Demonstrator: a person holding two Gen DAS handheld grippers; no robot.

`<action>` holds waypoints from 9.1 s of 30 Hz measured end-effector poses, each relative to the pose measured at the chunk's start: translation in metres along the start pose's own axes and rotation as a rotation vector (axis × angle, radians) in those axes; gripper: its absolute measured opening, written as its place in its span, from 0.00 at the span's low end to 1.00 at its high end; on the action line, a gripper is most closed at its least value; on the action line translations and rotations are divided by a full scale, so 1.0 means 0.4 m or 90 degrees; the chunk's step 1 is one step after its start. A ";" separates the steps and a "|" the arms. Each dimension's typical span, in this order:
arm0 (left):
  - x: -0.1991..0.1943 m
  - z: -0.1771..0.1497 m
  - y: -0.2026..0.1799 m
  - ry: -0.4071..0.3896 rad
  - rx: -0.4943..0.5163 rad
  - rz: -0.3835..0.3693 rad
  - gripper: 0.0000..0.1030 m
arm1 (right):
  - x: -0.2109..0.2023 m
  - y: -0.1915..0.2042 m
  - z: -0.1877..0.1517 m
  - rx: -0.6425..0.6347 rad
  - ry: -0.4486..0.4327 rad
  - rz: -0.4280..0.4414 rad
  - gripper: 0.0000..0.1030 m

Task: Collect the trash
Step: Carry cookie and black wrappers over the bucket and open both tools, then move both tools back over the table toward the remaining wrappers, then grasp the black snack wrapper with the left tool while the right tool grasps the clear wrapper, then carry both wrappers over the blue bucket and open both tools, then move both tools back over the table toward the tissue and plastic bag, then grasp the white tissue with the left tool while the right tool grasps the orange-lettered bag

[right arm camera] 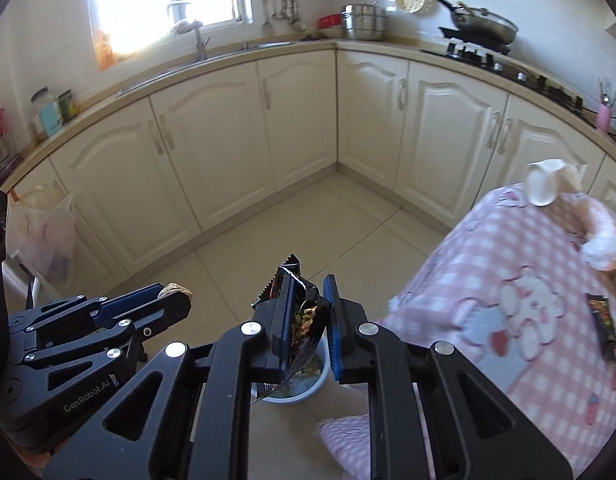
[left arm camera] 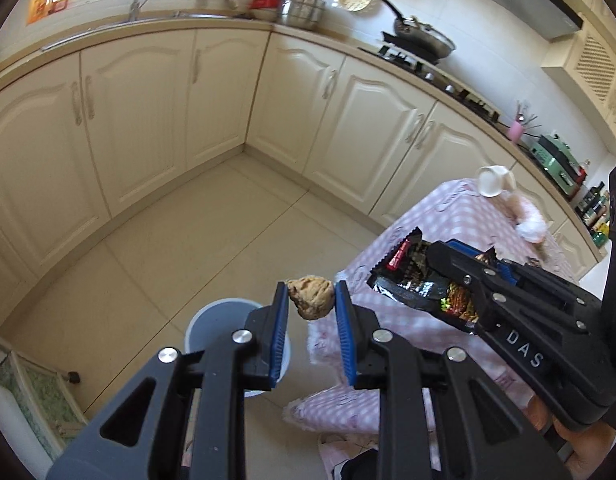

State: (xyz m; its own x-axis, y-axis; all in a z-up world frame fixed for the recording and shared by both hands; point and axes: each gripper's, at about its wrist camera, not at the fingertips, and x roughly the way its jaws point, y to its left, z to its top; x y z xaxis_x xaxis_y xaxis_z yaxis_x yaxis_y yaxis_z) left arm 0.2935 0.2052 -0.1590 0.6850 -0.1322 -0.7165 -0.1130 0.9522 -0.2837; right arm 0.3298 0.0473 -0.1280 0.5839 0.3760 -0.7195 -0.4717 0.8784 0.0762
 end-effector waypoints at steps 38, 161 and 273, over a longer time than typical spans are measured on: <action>0.112 0.003 0.191 0.041 -0.079 0.094 0.62 | 0.179 0.082 0.002 0.008 0.051 0.037 0.13; -0.025 0.020 -0.129 -0.025 -0.010 0.012 0.12 | -0.140 -0.146 -0.021 0.115 -0.073 -0.001 0.03; 0.548 0.342 -0.866 -0.034 0.362 -0.111 0.73 | -0.075 -0.881 0.004 0.306 -0.047 -0.206 0.69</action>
State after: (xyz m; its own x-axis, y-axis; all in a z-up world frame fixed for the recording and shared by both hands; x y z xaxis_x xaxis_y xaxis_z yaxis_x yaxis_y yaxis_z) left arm 0.5813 -0.1160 -0.1308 0.6958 -0.2997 -0.6527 0.3977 0.9175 0.0027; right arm 0.4796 -0.2732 -0.1320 0.7004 0.0713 -0.7102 0.0809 0.9807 0.1782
